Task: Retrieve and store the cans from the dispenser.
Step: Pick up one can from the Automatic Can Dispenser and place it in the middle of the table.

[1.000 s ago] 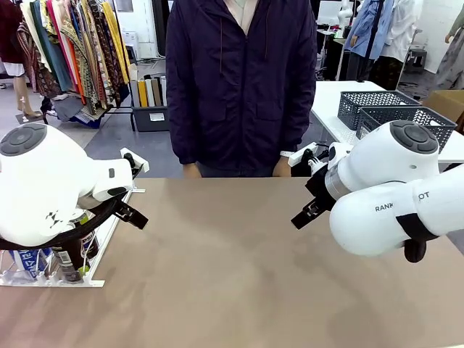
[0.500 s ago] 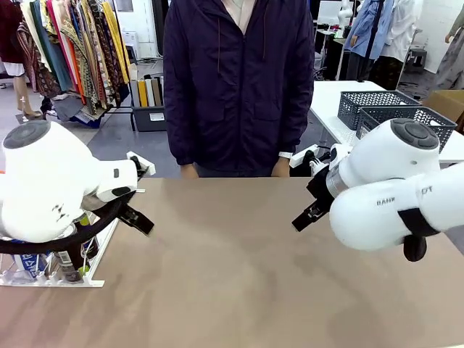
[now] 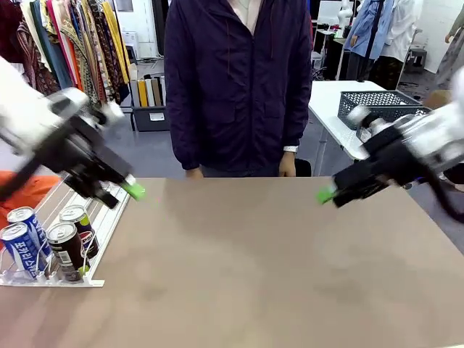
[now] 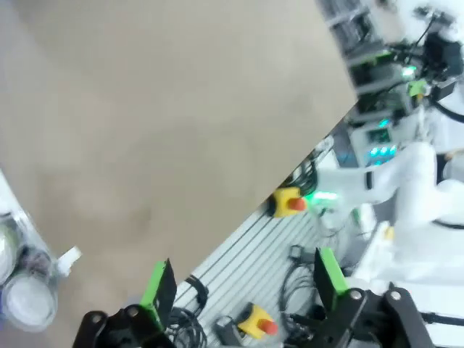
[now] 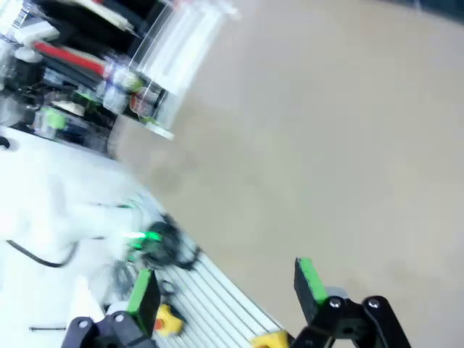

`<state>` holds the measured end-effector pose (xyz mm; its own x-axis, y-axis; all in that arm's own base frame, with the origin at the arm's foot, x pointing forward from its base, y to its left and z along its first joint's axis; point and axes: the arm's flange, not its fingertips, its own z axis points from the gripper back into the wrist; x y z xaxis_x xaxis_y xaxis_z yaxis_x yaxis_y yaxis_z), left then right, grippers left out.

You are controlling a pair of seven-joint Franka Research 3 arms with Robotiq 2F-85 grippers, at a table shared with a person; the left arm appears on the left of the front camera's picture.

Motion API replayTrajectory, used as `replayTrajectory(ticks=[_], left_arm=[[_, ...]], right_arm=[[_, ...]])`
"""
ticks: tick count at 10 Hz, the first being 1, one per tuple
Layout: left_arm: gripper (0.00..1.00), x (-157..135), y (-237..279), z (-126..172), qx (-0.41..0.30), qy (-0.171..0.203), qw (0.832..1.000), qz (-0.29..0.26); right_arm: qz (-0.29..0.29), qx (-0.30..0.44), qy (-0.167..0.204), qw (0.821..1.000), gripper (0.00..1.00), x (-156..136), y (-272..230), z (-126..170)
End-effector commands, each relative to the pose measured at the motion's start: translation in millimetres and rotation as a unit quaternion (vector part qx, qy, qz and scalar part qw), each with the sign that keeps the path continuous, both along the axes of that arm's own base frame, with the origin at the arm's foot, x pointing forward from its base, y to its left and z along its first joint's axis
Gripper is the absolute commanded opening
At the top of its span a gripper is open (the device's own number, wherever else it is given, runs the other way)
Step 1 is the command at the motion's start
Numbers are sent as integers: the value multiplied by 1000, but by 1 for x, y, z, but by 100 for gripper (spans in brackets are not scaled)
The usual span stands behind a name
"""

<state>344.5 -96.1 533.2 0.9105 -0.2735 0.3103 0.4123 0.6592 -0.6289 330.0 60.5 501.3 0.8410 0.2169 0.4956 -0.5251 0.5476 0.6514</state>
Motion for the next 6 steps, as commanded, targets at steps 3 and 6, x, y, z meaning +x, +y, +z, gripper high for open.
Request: replayTrajectory(ticks=[3, 6], left_arm=[[100, -41, 203, 0, -200, -48, 953, 223], [100, -70, 277, -55, -316, -64, 889, 324]], right_arm=[[-120, 237, -11, 964, 100, -63, -149, -53], [-157, 279, -4, 948, 100, -65, -171, -83]])
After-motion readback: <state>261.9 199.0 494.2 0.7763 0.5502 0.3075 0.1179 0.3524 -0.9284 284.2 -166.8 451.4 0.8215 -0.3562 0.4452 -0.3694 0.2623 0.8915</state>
